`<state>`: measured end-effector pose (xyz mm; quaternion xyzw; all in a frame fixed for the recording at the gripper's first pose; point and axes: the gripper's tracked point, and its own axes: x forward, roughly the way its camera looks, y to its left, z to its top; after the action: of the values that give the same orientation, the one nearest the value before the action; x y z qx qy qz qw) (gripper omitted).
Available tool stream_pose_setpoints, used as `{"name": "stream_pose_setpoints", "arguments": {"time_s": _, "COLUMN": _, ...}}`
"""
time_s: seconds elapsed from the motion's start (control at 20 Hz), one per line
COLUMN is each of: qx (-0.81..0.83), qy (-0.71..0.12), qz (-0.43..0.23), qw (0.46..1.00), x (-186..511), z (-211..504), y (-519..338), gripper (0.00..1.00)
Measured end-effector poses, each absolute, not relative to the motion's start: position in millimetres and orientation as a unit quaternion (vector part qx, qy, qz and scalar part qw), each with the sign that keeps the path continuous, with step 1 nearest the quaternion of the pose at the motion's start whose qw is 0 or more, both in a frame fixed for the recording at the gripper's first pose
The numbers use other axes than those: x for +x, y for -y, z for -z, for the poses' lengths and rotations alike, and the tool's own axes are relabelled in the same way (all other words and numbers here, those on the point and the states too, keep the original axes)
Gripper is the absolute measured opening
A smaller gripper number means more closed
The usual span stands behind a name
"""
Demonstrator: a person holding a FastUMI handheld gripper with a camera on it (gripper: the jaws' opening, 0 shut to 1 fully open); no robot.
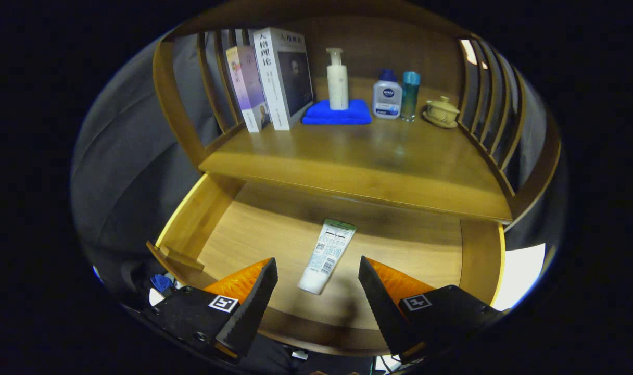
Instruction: Pull open the drawer, take out the items inside it, and place them on the countertop above the cabinet.
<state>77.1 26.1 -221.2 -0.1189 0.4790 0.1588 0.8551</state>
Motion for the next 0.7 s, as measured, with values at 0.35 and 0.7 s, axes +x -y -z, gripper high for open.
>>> {"name": "stream_pose_setpoints", "arguments": {"time_s": 0.35, "qx": -0.143, "qy": -0.521, "qz": -0.139, "qw": 0.830, "x": 86, "z": 259, "y": -33, "gripper": 0.98}}
{"name": "stream_pose_setpoints", "arguments": {"time_s": 0.7, "qx": -0.140, "qy": -0.561, "qz": -0.094, "qw": 0.811, "x": 99, "z": 287, "y": -23, "gripper": 0.98}}
